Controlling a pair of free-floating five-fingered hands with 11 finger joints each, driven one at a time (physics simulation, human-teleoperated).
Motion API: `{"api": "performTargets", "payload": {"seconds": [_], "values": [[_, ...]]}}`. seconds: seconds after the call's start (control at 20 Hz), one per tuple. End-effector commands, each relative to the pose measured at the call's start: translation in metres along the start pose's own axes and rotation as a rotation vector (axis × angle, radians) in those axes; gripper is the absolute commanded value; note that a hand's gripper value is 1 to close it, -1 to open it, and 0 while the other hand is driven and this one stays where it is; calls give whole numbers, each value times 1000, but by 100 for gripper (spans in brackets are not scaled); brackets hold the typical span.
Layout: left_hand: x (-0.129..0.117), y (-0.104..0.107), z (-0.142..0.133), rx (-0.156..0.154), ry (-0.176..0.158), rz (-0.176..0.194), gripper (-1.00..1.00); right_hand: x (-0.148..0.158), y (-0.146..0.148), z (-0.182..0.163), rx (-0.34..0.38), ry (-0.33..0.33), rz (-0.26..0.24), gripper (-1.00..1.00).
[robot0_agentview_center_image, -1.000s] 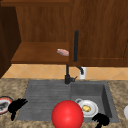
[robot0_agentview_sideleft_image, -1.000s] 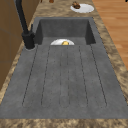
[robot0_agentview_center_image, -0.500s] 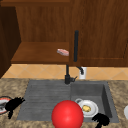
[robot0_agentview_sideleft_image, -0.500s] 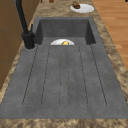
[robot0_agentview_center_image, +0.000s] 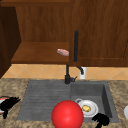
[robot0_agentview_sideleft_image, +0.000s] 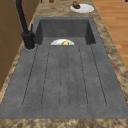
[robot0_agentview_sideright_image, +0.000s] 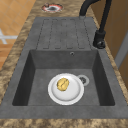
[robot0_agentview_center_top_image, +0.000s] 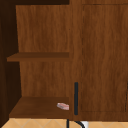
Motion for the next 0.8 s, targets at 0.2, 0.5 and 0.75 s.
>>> {"api": "performTargets", "payload": {"seconds": [0.2, 0.5, 0.75], "values": [[10, -5, 26, 30, 87, 54, -100, 0, 0, 0, 0, 0, 0, 0], [17, -8, 43, 25, 97, 62, -100, 0, 0, 0, 0, 0, 0, 0], [21, -11, 63, 16, 70, 69, -100, 0, 0, 0, 0, 0, 0, 0]]}}
